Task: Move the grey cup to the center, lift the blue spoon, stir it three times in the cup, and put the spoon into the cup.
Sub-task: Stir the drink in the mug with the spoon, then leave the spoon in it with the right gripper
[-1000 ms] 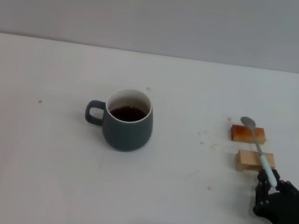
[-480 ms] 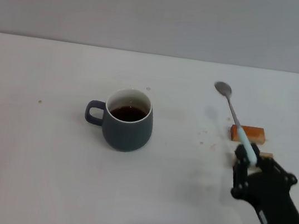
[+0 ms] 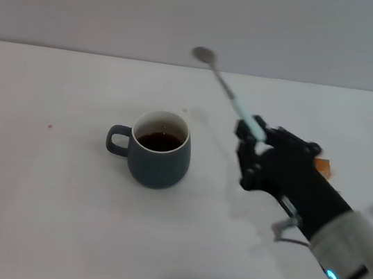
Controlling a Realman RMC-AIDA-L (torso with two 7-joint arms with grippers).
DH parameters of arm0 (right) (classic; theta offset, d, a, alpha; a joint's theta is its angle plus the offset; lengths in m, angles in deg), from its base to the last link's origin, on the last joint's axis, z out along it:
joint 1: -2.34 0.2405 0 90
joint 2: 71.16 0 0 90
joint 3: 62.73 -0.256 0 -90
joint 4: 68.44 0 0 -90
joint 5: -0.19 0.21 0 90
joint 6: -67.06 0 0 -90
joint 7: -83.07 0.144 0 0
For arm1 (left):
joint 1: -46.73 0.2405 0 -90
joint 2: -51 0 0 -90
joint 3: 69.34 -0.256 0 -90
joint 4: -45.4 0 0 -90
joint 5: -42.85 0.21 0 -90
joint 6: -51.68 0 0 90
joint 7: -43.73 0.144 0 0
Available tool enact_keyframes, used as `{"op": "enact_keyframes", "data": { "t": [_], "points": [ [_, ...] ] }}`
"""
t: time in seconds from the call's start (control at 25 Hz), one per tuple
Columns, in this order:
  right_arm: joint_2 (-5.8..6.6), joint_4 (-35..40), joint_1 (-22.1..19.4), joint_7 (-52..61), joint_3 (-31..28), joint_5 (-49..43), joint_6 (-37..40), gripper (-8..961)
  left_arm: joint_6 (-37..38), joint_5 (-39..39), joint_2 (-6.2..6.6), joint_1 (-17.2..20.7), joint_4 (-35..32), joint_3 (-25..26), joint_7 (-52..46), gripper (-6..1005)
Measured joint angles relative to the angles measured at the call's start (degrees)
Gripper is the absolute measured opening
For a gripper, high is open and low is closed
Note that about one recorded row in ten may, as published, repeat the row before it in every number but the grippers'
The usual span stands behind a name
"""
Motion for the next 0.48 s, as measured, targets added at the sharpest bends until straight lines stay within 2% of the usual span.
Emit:
{"op": "enact_keyframes", "data": {
  "t": [0.12, 0.24, 0.28, 0.32, 0.48],
  "points": [
    [-0.58, -4.4, -1.7, -4.3, -7.3, 0.0, -13.2, 157, -0.4, -0.1, -0.01, 0.0, 0.0, 0.0, 0.0, -2],
    [-2.96, -8.1, -4.0, -9.0, -15.3, -0.1, -26.1, 156, -1.0, -0.1, -0.02, 0.0, -0.1, 0.1, 0.0, -2],
    [-5.39, -10.1, -5.7, -11.5, -21.4, -0.3, -35.2, 156, -1.2, -0.2, -0.02, 0.0, -0.1, 0.1, 0.0, -2],
    [-5.39, -10.1, -5.7, -11.5, -21.4, -0.3, -35.2, 156, -1.3, -0.2, -0.02, 0.0, -0.1, 0.1, 0.0, -2],
    [-12.24, -13.0, -8.3, -13.0, -33.9, -6.2, -55.5, 157, -1.4, -0.1, -0.03, 0.0, -0.1, 0.1, 0.0, -2]
  ]
}}
